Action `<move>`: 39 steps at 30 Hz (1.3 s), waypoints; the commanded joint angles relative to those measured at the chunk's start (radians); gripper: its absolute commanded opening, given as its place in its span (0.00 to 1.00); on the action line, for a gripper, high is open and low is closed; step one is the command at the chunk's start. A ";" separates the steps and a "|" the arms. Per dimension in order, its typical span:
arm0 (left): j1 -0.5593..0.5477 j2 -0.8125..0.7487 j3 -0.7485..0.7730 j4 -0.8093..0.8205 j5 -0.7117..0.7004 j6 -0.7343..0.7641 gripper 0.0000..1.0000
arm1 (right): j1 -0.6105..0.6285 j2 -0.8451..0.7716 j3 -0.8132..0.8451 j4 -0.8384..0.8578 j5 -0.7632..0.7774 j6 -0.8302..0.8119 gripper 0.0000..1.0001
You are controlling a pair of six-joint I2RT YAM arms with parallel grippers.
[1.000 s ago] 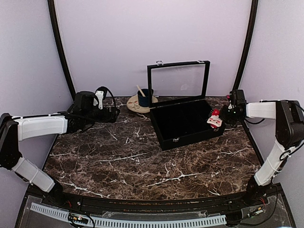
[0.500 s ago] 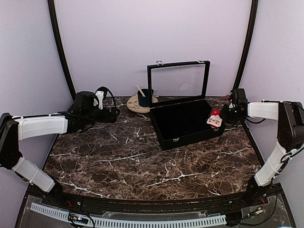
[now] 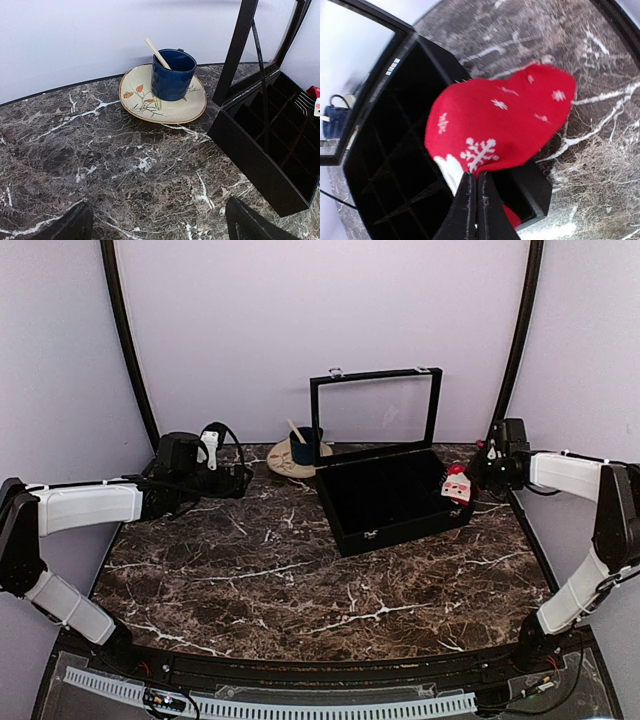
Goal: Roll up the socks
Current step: Pick up the sock from the storage box, then place the sock at the center of the board.
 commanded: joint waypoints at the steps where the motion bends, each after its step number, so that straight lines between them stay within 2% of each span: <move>1: -0.007 -0.041 -0.006 0.020 -0.004 -0.014 0.94 | 0.000 -0.077 -0.011 0.070 -0.038 -0.004 0.00; 12: -0.015 -0.068 -0.001 0.018 -0.018 -0.013 0.94 | 0.078 -0.181 0.022 0.085 -0.111 -0.029 0.00; 16: -0.016 -0.103 -0.017 0.013 -0.027 -0.033 0.94 | 0.192 -0.225 0.025 0.095 -0.126 -0.025 0.00; 22: -0.017 -0.216 -0.078 -0.023 -0.045 -0.098 0.94 | 0.450 -0.237 0.017 0.152 -0.147 0.032 0.00; 26: -0.026 -0.316 -0.147 -0.060 -0.042 -0.149 0.94 | 0.669 -0.149 0.078 0.177 -0.163 0.032 0.00; 30: -0.035 -0.429 -0.210 -0.126 -0.050 -0.184 0.93 | 0.817 -0.020 0.176 0.180 -0.227 0.028 0.00; 34: -0.044 -0.534 -0.257 -0.199 -0.076 -0.207 0.92 | 0.906 0.112 0.273 0.158 -0.325 0.037 0.00; 39: -0.049 -0.647 -0.280 -0.283 -0.106 -0.232 0.92 | 0.946 0.223 0.355 0.108 -0.480 0.074 0.00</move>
